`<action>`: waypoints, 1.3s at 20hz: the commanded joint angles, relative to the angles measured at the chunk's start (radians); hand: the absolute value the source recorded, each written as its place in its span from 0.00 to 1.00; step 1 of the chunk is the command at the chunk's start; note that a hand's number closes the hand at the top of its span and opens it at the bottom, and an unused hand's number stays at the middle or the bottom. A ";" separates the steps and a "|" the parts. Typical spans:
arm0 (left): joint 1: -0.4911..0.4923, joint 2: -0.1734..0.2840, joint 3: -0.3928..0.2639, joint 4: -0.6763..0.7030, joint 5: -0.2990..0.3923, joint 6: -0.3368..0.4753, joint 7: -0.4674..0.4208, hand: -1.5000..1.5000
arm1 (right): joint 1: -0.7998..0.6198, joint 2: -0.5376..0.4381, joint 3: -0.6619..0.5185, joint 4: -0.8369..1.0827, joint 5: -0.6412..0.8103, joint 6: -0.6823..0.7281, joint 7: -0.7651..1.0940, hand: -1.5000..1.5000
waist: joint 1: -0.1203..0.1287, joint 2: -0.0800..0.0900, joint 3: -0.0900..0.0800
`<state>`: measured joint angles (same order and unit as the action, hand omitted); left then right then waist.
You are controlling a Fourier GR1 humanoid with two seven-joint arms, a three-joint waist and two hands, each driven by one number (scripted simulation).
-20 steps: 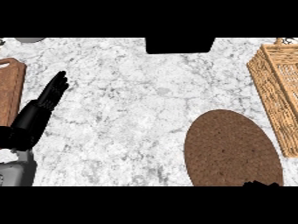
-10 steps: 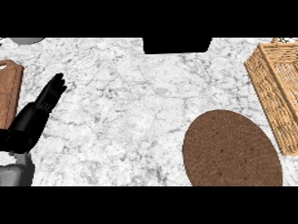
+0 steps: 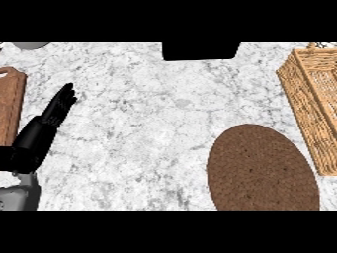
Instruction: Pick the squash from the placemat and place it in the basket
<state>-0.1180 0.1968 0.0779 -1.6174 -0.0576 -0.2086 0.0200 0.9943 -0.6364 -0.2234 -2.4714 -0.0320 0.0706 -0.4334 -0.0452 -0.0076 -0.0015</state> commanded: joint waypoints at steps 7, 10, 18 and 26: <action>-0.048 0.019 0.026 0.039 0.018 -0.023 -0.013 0.50 | -0.097 -0.011 -0.402 -0.097 -0.326 0.067 0.281 1.00 | 0.036 0.008 -0.001; -0.101 -0.025 -0.034 0.033 -0.013 -0.001 0.047 0.50 | -0.265 -0.088 -0.416 0.028 -0.353 0.041 0.404 1.00 | 0.056 0.013 0.000; -0.026 -0.030 -0.044 0.005 -0.013 -0.020 -0.007 0.50 | -0.628 -0.191 -0.385 0.234 -0.368 -0.088 0.672 1.00 | 0.069 0.011 0.001; -0.065 -0.025 -0.037 0.017 -0.014 -0.022 0.023 0.50 | -1.015 -0.394 -0.297 0.652 -0.358 -0.134 0.749 1.00 | 0.084 0.016 0.002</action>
<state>-0.1883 0.1791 0.0489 -1.5899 -0.0627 -0.2373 0.0311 0.1349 -0.9556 -0.5450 -2.0367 -0.3663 -0.0841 0.3282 0.0318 0.0067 -0.0012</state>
